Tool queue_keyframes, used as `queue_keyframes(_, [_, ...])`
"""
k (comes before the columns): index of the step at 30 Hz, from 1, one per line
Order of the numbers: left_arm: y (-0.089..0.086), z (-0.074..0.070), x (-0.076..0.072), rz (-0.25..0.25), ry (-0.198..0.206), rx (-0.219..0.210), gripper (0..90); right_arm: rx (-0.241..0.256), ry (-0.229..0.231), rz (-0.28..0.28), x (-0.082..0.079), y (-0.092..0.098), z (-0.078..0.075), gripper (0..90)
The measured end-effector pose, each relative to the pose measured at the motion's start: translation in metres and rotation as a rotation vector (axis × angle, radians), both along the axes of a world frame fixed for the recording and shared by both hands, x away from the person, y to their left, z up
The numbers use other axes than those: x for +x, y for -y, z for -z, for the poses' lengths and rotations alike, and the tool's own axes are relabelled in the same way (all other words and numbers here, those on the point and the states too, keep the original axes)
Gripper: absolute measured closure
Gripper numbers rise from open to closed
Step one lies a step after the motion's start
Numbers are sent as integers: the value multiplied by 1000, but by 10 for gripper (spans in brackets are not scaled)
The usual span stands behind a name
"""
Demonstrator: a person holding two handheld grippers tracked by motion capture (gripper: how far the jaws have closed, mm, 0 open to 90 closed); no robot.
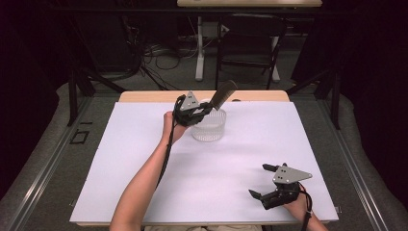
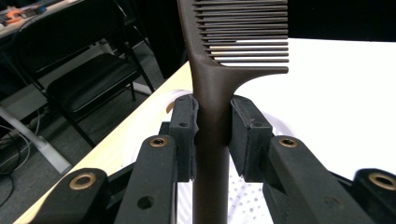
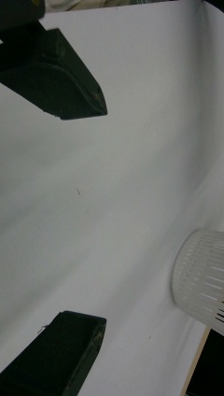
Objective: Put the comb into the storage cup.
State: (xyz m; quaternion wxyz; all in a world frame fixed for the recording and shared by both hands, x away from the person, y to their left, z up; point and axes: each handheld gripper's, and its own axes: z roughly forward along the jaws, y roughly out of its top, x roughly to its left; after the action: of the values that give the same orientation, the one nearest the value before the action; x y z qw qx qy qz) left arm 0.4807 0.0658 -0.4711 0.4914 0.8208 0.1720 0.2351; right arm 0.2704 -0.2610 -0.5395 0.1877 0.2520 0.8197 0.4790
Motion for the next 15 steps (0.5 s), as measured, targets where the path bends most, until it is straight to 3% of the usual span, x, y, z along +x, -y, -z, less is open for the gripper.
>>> queue_keyframes(15, [3,4,3,10,-16,35,722,1,0,-1,0,0,0,11])
